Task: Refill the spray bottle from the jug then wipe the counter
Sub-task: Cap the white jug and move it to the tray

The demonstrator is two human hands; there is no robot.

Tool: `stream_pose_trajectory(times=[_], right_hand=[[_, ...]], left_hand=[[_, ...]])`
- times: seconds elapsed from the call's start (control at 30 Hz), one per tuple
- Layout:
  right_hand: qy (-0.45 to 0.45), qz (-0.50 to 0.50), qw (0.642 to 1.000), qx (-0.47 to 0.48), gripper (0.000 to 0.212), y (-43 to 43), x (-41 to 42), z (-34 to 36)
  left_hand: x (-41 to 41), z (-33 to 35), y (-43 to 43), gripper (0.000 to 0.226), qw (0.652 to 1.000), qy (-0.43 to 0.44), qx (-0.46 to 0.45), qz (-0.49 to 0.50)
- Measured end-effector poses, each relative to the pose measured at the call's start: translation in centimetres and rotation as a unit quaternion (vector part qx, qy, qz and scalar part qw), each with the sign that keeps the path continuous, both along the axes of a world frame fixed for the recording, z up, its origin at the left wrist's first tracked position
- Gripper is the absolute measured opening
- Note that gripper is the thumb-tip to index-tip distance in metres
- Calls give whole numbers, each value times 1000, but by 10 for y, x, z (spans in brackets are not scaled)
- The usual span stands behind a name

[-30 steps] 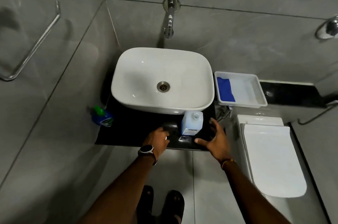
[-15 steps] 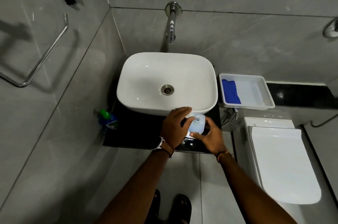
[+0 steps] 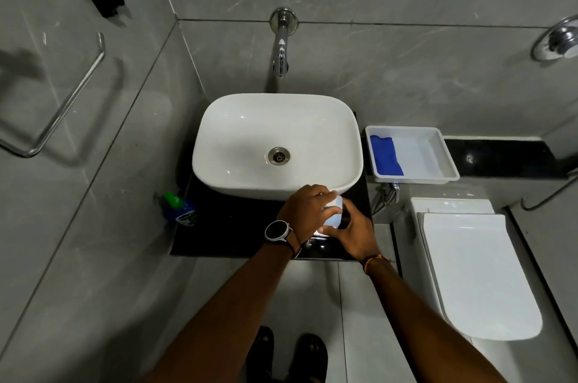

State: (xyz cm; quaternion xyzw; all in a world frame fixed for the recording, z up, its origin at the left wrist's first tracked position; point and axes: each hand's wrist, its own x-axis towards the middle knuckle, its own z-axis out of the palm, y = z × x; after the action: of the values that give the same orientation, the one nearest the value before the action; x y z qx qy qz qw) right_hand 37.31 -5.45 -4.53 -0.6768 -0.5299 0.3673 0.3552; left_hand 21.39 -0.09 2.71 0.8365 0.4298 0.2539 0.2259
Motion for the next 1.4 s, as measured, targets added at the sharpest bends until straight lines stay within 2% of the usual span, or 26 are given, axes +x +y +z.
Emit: stream_pose_trajectory(times=[0.13, 0.27, 0.33, 0.4, 0.47, 0.57, 0.7, 0.9, 1.03, 1.27, 1.4], right_hand=[[-11, -2, 1000, 6, 78, -1, -3, 0], [-12, -11, 1000, 0, 76, -3, -2, -2], [-17, -8, 1000, 2, 75, -3, -2, -1], [-15, -4, 1000, 11, 75, -2, -3, 1], [-12, -1, 1000, 14, 76, -2, -4, 3], [-14, 2, 1000, 15, 76, -2, -3, 4], [-5, -2, 1000, 9, 77, -3, -3, 3], [-4, -5, 1000, 1, 77, -2, -5, 3], [-2, 3, 1000, 2, 79, -2, -4, 5], [-2, 4, 1000, -7, 77, -2, -5, 5], [-8, 9, 1000, -6, 78, -1, -3, 8]], left_hand=[[3, 0, -2, 36, 1000, 12, -14, 15], [1, 4, -1, 33, 996, -50, -69, -3], [-2, 4, -3, 39, 994, -82, -72, -16], [-5, 4, -9, 51, 990, -115, -77, 10], [-6, 1, -12, 48, 987, -128, -81, 53], [-6, 0, -15, 34, 985, -126, -91, 73], [-8, 1, -14, 51, 982, -117, -142, 50], [-9, 1, -10, 41, 986, -91, -126, 58], [-8, 4, -14, 54, 985, -94, -142, 41], [1, 4, -11, 39, 985, -83, -133, 67], [-1, 7, -12, 37, 989, -79, -123, 22]])
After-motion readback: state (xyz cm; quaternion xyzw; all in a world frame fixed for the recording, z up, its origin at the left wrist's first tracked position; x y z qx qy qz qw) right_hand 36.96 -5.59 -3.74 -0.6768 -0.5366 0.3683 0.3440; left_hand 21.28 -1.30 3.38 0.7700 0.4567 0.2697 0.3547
